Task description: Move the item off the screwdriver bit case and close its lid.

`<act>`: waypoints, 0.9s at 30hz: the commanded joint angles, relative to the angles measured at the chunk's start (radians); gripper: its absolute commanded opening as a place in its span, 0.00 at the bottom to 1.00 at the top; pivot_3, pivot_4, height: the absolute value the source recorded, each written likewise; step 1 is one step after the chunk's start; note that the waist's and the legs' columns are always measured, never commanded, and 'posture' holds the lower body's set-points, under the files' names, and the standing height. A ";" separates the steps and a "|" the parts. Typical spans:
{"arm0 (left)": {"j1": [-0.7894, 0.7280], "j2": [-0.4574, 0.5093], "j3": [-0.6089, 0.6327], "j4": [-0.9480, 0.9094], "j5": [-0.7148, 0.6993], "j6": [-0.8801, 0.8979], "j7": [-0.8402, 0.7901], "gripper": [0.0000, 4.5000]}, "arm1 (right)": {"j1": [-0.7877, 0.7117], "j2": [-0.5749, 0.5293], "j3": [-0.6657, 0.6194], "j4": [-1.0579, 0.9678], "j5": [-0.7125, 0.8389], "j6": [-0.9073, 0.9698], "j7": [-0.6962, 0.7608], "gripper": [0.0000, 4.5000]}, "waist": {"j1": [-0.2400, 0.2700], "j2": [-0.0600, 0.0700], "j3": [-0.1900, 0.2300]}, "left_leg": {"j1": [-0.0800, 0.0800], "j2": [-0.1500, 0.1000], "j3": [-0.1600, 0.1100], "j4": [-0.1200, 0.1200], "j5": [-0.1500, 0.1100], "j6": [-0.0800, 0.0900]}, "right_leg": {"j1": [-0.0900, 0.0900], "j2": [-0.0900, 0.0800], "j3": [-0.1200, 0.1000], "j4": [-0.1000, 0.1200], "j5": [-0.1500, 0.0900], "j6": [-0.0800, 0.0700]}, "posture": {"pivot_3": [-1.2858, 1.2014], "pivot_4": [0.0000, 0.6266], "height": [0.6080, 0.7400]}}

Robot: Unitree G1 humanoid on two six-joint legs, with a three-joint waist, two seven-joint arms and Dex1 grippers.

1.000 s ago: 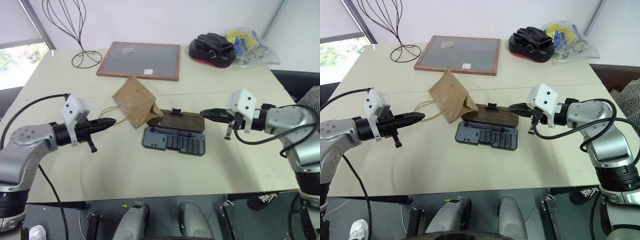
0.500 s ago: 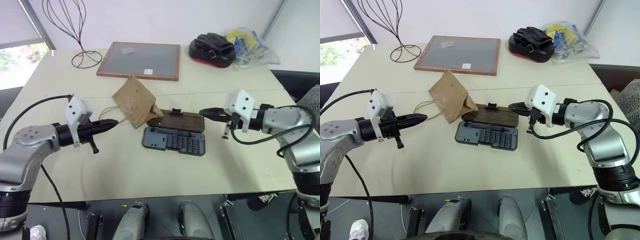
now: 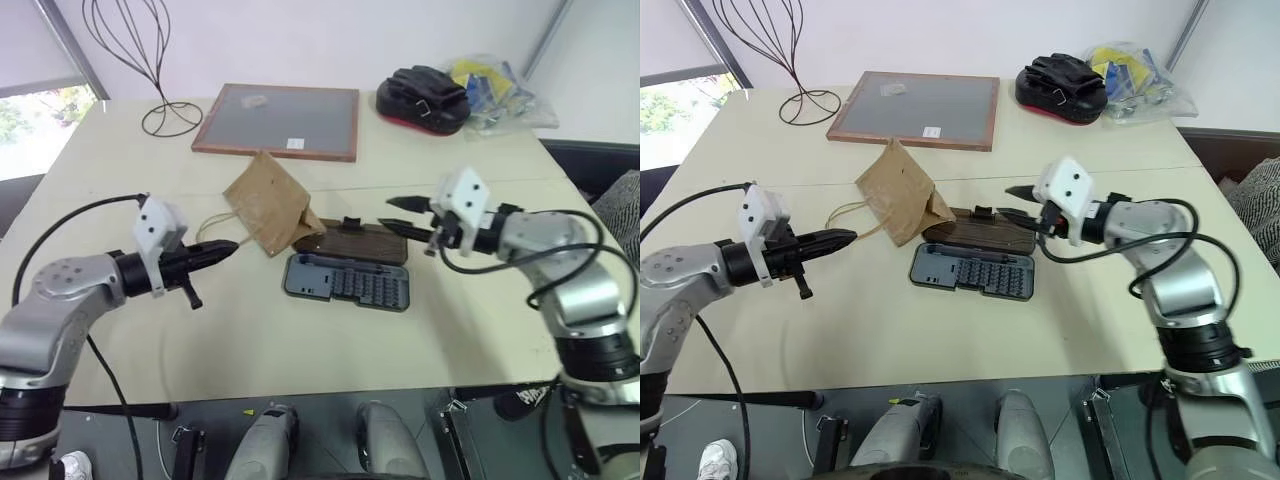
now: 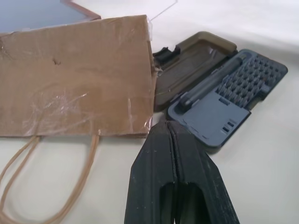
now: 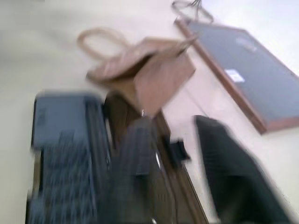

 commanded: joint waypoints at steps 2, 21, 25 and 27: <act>0.008 -0.055 0.009 -0.001 0.056 -0.054 0.087 0.00 | -0.065 0.153 0.028 0.022 -0.019 0.090 -0.178 0.88 | 0.000 0.000 0.000 | 0.000 0.000 0.000 0.000 0.000 0.000 | 0.000 0.000 0.000 0.000 0.000 0.000 | 0.52 0.24 0.95; 0.033 -0.141 0.006 0.018 0.166 -0.133 0.199 0.00 | -0.266 0.618 0.064 0.296 -0.030 0.318 -0.524 0.99 | -0.006 0.001 0.000 | 0.000 0.000 0.000 -0.002 0.001 -0.002 | -0.004 0.001 0.001 0.002 0.002 -0.002 | 0.52 0.24 0.95; 0.041 -0.144 0.004 0.016 0.182 -0.141 0.206 0.00 | -0.273 0.634 0.064 0.393 -0.044 0.269 -0.525 0.99 | -0.007 0.001 0.000 | 0.000 0.000 0.000 -0.002 0.001 -0.002 | -0.004 0.001 0.001 0.003 0.002 -0.002 | 0.52 0.24 0.95; 0.046 -0.144 0.006 0.020 0.191 -0.145 0.207 0.00 | -0.280 0.637 0.061 0.440 -0.054 0.237 -0.525 0.99 | -0.008 0.001 0.000 | 0.000 0.000 0.000 -0.002 0.001 -0.002 | -0.004 0.002 0.001 0.003 0.002 -0.002 | 0.52 0.24 0.95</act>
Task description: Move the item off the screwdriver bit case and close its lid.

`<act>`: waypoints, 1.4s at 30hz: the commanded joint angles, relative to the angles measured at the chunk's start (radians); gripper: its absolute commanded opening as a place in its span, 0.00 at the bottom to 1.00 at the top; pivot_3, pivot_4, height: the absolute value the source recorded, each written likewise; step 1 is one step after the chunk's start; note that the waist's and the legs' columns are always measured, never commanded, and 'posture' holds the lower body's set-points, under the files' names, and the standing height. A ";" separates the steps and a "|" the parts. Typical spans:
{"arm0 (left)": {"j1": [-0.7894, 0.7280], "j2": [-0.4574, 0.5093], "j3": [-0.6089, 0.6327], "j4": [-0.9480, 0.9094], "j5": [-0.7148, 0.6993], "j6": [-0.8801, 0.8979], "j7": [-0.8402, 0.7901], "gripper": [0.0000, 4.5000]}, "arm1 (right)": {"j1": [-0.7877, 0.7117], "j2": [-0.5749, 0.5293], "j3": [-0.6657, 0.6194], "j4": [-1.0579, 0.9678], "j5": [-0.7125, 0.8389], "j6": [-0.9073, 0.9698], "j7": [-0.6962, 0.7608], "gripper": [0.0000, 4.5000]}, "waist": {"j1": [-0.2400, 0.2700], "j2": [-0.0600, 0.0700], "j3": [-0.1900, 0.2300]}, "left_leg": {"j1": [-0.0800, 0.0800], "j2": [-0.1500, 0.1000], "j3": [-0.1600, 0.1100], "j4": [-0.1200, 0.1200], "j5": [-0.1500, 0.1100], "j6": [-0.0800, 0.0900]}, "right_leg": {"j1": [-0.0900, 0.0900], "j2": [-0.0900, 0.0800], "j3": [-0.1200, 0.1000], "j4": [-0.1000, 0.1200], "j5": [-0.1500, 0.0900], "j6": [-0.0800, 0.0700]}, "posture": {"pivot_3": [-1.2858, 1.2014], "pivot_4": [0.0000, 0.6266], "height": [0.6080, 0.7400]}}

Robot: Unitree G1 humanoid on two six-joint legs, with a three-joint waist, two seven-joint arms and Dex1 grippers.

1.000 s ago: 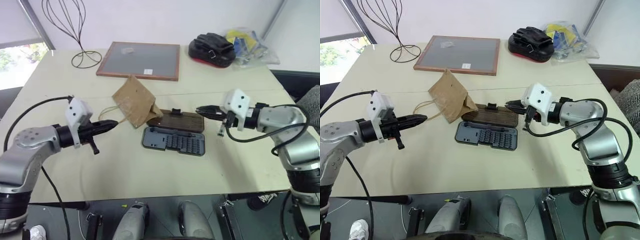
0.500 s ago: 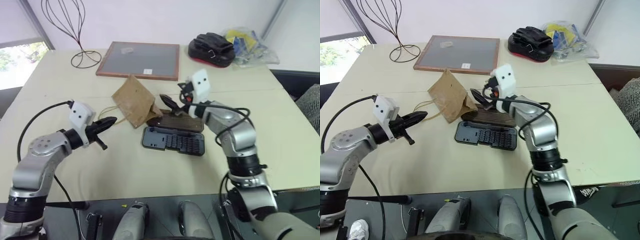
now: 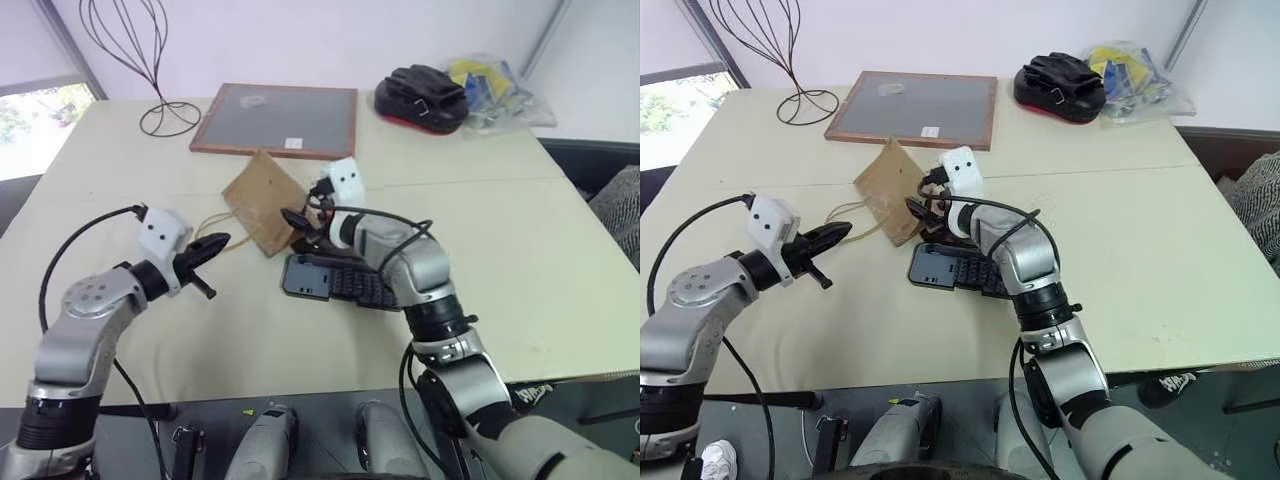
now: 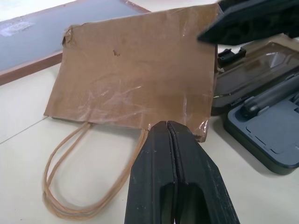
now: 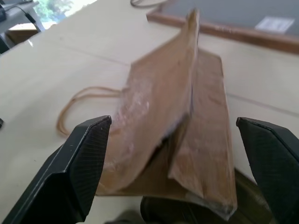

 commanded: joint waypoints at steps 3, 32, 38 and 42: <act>0.011 0.008 0.019 -0.021 0.019 -0.027 0.009 0.00 | -0.037 0.016 -0.015 0.072 -0.016 -0.090 -0.006 0.87 | 0.000 0.000 0.000 | 0.000 0.000 0.000 0.000 0.000 0.000 | 0.000 0.000 0.000 0.000 0.000 0.000 | 0.52 0.24 0.95; -0.005 -0.025 -0.022 0.022 0.061 -0.068 0.002 0.00 | 0.028 -0.309 -0.316 -0.251 -0.164 -0.205 -0.304 0.01 | 0.007 0.000 0.000 | 0.000 0.000 0.000 -0.001 0.000 0.000 | 0.000 -0.001 0.000 0.000 0.000 0.000 | 0.52 0.24 0.95; -0.026 -0.031 -0.039 0.054 0.069 -0.086 -0.005 0.00 | 0.236 -0.401 -0.400 -0.421 -0.277 -0.147 -0.402 0.01 | 0.003 0.001 0.000 | 0.000 0.001 0.002 -0.001 0.000 0.000 | 0.000 0.000 0.001 0.000 0.000 0.000 | 0.52 0.24 0.95; -0.039 -0.036 -0.055 0.072 0.074 -0.095 -0.016 0.00 | 0.327 -0.419 -0.430 -0.482 -0.345 -0.100 -0.453 0.01 | 0.006 0.001 0.000 | 0.000 0.001 0.002 0.000 0.000 0.000 | 0.000 0.000 0.001 0.000 0.000 0.000 | 0.52 0.24 0.95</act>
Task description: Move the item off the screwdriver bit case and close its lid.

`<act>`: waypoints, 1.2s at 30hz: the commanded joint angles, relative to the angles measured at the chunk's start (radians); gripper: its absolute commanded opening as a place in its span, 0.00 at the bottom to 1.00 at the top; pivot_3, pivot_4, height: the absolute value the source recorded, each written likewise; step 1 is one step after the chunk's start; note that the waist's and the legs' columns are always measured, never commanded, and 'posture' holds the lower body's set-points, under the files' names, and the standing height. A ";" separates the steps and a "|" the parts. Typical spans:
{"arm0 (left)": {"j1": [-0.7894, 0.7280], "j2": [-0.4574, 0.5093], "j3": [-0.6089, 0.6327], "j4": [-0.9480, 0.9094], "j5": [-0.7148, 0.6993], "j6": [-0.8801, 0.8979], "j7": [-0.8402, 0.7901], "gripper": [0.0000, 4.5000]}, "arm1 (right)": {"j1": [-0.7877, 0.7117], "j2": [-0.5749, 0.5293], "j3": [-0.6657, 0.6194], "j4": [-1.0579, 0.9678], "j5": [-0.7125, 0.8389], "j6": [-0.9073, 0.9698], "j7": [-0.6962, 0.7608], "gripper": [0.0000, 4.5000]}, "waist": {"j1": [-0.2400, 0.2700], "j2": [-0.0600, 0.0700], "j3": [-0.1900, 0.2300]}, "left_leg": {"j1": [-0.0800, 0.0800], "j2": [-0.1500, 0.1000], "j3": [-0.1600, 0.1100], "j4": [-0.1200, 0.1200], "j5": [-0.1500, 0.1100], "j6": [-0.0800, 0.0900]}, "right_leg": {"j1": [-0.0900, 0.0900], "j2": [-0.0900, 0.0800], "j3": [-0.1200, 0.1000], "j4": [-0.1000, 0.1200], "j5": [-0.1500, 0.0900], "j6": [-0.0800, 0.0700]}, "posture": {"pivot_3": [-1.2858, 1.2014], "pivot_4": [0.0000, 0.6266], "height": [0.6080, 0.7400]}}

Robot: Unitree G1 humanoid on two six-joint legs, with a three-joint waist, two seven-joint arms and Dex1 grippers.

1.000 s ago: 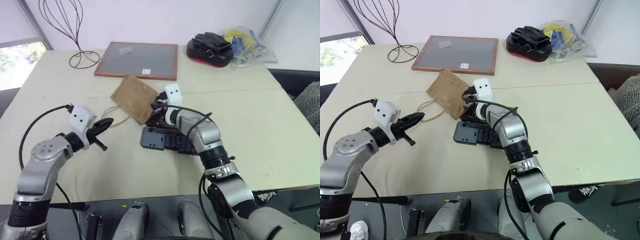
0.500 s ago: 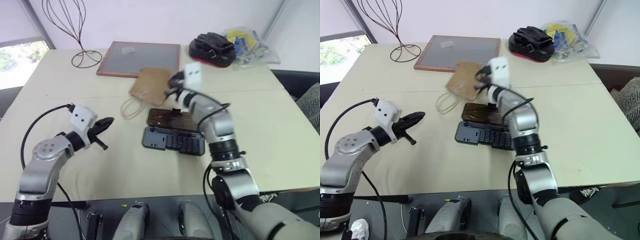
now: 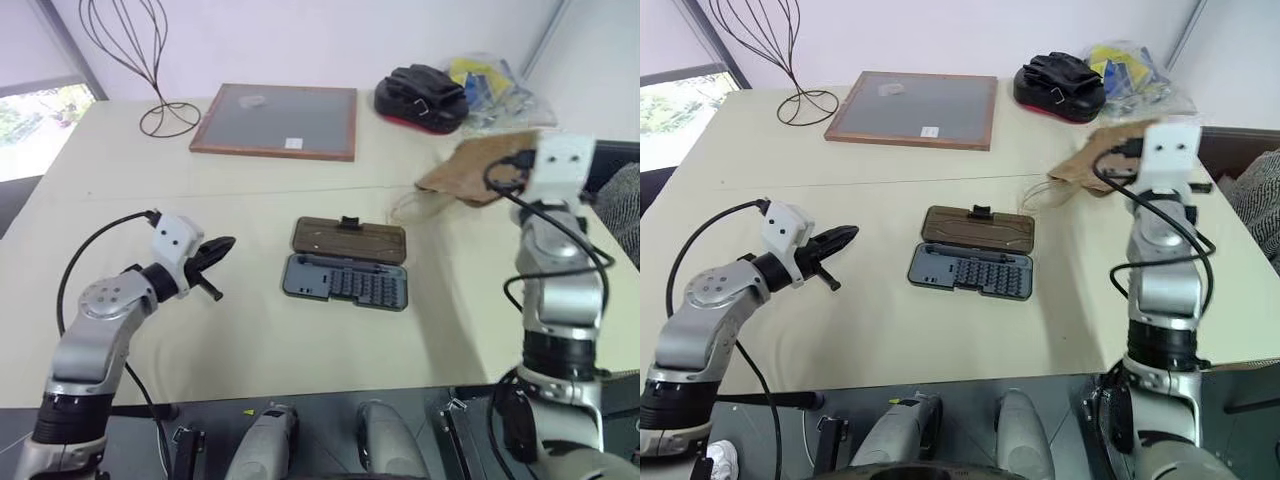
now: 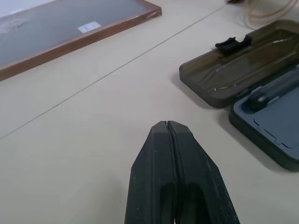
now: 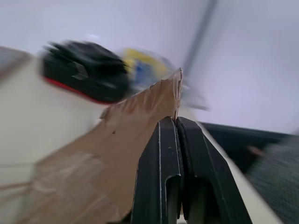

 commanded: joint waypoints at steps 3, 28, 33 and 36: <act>-0.043 -0.005 -0.014 0.012 0.013 -0.031 -0.014 0.00 | 0.061 -0.029 -0.055 -0.083 -0.095 0.023 -0.076 0.01 | 0.002 0.000 0.000 | 0.000 0.000 0.000 0.000 0.000 0.000 | 0.000 0.000 0.000 0.000 0.000 0.000 | 0.52 0.24 0.95; -0.059 -0.005 -0.026 0.010 0.019 -0.025 -0.017 0.00 | 0.110 0.108 -0.173 -0.058 -0.221 0.225 -0.276 0.89 | 0.001 0.001 0.000 | 0.001 0.000 0.000 0.001 0.000 0.000 | 0.001 0.000 0.000 0.000 0.000 0.000 | 0.52 0.24 0.95; -0.066 -0.008 -0.025 0.014 0.016 -0.024 -0.016 0.00 | 0.074 0.014 -0.118 -0.103 -0.262 0.048 -0.280 0.99 | -0.001 0.002 0.000 | 0.001 0.000 0.001 0.001 0.000 0.000 | 0.001 0.000 0.000 0.000 0.000 0.000 | 0.52 0.24 0.95; -0.074 -0.011 -0.030 0.020 0.017 -0.024 -0.016 0.00 | -0.008 -0.001 -0.049 -0.093 -0.199 -0.073 -0.207 0.99 | -0.011 0.002 0.000 | 0.001 0.001 0.001 0.000 0.000 0.000 | 0.001 0.001 0.000 0.000 0.000 0.000 | 0.52 0.24 0.95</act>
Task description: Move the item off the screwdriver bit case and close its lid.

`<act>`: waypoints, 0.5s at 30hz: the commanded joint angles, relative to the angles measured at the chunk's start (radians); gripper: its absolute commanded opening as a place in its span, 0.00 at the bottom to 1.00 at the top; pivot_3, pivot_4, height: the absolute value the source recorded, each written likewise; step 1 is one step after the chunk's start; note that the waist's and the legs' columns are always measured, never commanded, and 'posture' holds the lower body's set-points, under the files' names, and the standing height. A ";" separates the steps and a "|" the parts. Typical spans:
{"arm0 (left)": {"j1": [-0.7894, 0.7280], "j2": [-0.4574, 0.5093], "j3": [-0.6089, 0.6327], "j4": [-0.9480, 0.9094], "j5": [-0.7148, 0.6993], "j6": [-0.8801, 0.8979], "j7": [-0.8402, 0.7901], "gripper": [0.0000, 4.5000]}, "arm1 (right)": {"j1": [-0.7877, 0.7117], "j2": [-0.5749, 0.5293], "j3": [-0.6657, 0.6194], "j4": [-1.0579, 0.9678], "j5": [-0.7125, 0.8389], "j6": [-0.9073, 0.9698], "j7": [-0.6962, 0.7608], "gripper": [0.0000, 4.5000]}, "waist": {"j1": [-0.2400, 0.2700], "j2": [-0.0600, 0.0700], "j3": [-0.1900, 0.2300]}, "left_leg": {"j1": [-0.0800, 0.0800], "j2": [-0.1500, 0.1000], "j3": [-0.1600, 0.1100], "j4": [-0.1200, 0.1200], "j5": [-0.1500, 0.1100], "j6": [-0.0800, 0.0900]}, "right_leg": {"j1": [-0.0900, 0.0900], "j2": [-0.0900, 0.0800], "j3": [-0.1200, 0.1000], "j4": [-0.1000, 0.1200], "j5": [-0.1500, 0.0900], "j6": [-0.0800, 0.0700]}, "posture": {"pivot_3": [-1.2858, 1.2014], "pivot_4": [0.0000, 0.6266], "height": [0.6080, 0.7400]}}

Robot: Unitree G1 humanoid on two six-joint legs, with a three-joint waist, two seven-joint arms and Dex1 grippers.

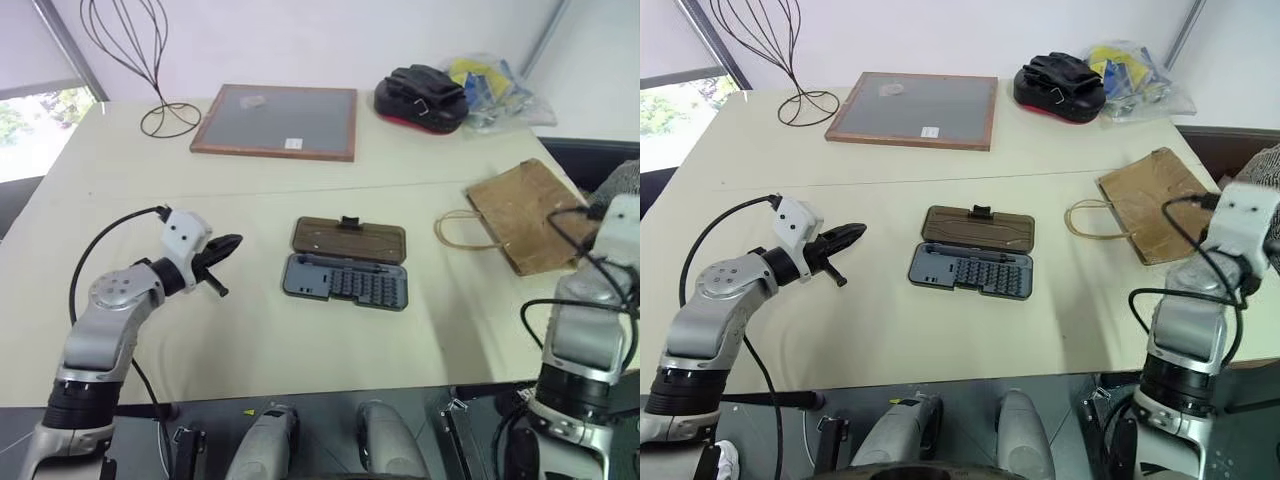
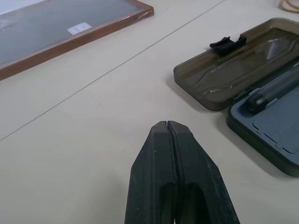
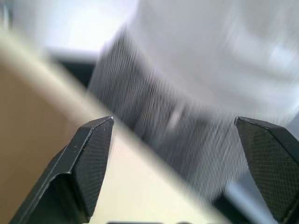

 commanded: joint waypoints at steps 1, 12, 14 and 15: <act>-0.019 -0.002 0.005 -0.025 -0.002 -0.007 0.002 0.00 | -0.094 0.001 0.066 -0.039 0.052 -0.130 0.071 0.99 | -0.006 0.000 0.000 | 0.000 0.001 0.000 0.000 0.000 0.000 | 0.000 0.001 0.000 0.000 0.000 0.000 | 0.52 0.24 0.95; -0.033 -0.013 -0.001 -0.012 0.012 -0.017 0.005 0.00 | -0.248 -0.051 0.342 0.221 0.380 0.009 0.742 0.99 | -0.009 -0.001 0.000 | 0.000 0.002 -0.002 0.000 0.000 0.000 | 0.001 0.003 0.000 -0.001 0.000 -0.001 | 0.52 0.24 0.95; -0.030 -0.017 -0.001 -0.013 0.016 -0.020 0.008 0.00 | -0.280 -0.078 0.390 0.268 0.396 0.004 0.833 0.99 | -0.009 0.000 0.000 | 0.000 0.002 -0.002 0.000 0.000 0.000 | 0.001 0.003 0.000 -0.002 0.000 -0.001 | 0.52 0.24 0.95; -0.027 -0.019 -0.001 -0.015 0.017 -0.021 0.010 0.00 | -0.300 -0.093 0.422 0.297 0.393 0.008 0.874 0.99 | -0.009 0.000 0.000 | 0.000 0.002 -0.002 0.000 0.000 0.000 | 0.001 0.003 0.000 -0.002 0.000 -0.001 | 0.52 0.24 0.95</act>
